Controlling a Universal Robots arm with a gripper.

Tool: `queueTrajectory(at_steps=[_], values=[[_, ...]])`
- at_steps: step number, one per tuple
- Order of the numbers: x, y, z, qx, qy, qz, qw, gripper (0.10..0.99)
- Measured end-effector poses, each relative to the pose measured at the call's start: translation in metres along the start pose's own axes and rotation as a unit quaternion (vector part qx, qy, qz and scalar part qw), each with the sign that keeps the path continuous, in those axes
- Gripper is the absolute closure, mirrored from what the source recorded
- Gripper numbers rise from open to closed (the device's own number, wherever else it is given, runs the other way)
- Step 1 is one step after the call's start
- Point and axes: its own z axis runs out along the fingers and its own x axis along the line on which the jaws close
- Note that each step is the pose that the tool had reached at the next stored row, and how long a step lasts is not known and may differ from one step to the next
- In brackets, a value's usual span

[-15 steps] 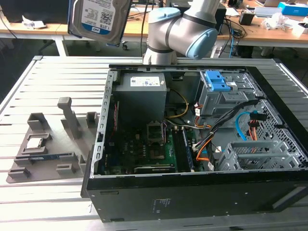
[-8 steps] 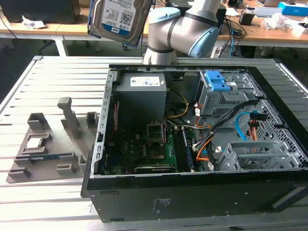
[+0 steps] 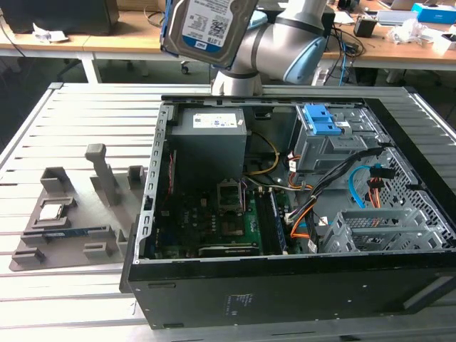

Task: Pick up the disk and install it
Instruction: 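Pick up the disk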

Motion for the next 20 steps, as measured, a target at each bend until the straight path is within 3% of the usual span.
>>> queueTrajectory(at_steps=[4, 6, 9, 13, 18, 20], values=[[0.0009, -0.0168, -0.0002, 0.0, 0.0, 0.0, 1.0, 0.722], [0.0019, -0.034, -0.0005, 0.0, 0.0001, 0.0, 1.0, 0.722], [0.0028, -0.0514, -0.0006, 0.0, 0.0, 0.0, 1.0, 0.722], [0.0049, -0.0906, -0.0011, 0.0, 0.0, 0.0, 1.0, 0.722], [0.0069, -0.1272, -0.0016, 0.0, 0.0, 0.0, 1.0, 0.722], [0.0079, -0.1449, -0.0018, 0.0, 0.0, 0.0, 1.0, 0.722]])
